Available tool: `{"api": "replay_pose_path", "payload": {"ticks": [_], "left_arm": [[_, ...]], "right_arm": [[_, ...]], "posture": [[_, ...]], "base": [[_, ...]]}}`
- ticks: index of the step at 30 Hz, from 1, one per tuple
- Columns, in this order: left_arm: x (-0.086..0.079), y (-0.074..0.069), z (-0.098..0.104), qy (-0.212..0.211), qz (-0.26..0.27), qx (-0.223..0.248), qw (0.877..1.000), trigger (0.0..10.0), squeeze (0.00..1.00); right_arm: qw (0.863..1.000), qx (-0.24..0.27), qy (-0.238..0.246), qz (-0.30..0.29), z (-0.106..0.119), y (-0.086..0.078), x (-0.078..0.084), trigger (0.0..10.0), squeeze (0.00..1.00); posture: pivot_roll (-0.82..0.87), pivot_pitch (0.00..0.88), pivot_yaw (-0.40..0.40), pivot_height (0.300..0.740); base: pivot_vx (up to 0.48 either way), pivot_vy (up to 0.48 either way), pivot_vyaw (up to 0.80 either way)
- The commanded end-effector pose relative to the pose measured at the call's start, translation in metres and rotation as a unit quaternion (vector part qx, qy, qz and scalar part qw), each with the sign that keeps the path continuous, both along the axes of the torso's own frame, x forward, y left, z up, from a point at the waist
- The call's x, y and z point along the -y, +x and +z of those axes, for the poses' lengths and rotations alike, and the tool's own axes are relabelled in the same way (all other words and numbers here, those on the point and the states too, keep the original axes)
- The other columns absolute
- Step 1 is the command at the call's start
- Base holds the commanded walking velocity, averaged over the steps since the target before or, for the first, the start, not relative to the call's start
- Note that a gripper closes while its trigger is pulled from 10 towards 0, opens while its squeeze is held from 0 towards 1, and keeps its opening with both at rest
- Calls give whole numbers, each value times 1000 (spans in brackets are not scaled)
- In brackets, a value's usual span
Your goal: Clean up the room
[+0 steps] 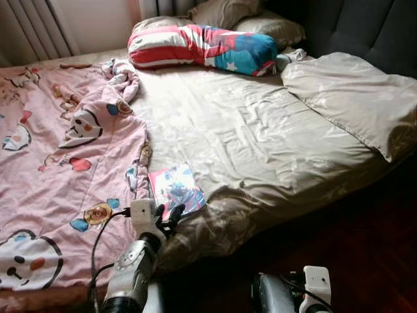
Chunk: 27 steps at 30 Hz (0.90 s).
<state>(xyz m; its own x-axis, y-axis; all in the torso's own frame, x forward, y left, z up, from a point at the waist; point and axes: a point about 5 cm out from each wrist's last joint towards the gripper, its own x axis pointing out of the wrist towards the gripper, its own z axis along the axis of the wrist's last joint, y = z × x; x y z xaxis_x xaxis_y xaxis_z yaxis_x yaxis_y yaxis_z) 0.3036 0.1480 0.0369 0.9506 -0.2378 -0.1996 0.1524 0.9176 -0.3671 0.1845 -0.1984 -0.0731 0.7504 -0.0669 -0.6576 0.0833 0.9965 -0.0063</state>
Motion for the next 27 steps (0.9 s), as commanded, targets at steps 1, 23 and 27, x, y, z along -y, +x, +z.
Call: {"api": "replay_pose_path", "payload": {"ticks": [1,23,27], "left_arm": [[0,7,-3,-36,23,-26,999,10000,0],[-18,39,18,-143,184,-17,972,10000,0],[-18,48,35,-178,186,27,966,10000,0]], "right_arm": [[996,-88,5,-11,-21,-42,1,10000,0],[997,-76,2,-24,-24,-65,12,10000,0],[997,-74,3,-26,-23,-64,14,10000,0]], "posture": [[-59,194,-4,573],[-181,341,-32,573],[-175,336,-35,573]], "base": [[0,0,0],[0,0,0],[0,0,0]]}}
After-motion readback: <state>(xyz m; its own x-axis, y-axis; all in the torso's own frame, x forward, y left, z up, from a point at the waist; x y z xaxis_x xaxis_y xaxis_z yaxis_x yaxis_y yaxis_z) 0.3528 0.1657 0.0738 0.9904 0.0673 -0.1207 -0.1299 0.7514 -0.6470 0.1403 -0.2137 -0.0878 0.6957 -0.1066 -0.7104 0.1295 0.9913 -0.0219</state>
